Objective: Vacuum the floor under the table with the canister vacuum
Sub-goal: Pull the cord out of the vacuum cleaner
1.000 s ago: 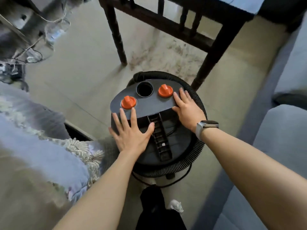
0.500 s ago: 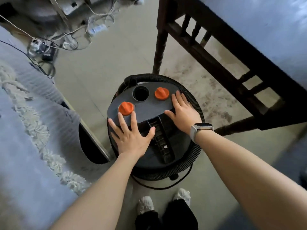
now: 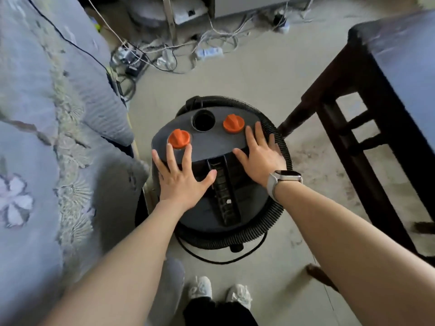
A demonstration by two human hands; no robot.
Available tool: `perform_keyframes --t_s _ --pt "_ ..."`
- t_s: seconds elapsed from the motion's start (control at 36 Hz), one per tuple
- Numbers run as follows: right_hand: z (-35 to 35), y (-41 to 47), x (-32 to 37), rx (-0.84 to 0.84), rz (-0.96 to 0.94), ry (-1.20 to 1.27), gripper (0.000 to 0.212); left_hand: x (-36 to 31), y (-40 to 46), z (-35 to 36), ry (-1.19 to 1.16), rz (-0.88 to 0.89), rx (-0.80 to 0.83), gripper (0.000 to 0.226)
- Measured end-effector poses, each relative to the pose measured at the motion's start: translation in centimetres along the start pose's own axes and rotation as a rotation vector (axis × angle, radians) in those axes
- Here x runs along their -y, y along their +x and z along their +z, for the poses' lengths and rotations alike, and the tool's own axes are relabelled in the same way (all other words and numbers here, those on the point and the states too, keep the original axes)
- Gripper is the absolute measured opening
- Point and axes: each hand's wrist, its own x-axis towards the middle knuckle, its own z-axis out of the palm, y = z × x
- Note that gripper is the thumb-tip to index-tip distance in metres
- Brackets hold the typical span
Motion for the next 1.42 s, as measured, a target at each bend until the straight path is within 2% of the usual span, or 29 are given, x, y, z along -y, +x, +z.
perform_keyframes --t_s 0.11,0.33,0.53,0.78,0.83,0.94,1.03,1.19,1.42 --pt "-1.8 5.1 1.9 0.008 -0.016 -0.013 0.069 1.5 5.8 -0.9 0.053 0.022 -0.057 0.101" --pt "-5.2 15.9 6.4 -0.015 -0.025 0.024 0.069 3.2 16.7 -5.8 0.038 0.011 -0.08 0.103" --pt "-8.2 25.9 10.1 -0.014 0.006 0.039 0.065 3.2 25.6 -11.2 -0.04 -0.03 -0.049 0.091" --pt "-11.4 37.4 14.5 -0.012 -0.032 0.05 0.063 4.3 36.4 -16.0 -0.087 -0.074 -0.077 0.09" --pt "-12.2 39.8 15.4 -0.004 -0.056 0.061 0.064 4.8 38.9 -16.6 -0.078 -0.076 -0.113 0.093" --pt "-13.9 44.5 17.3 0.008 -0.092 0.065 0.064 5.7 43.5 -18.2 -0.05 0.019 -0.335 0.1" --pt "-15.0 47.7 18.8 0.024 -0.111 0.064 0.065 5.8 46.2 -20.1 -0.086 -0.054 -0.256 0.107" --pt "-16.8 52.9 21.2 0.039 -0.149 0.091 0.066 7.2 51.4 -22.2 -0.176 -0.14 -0.175 0.106" --pt "-18.6 58.4 24.1 0.048 -0.168 0.086 0.068 8.8 57.1 -24.9 -0.213 -0.098 -0.235 0.101"
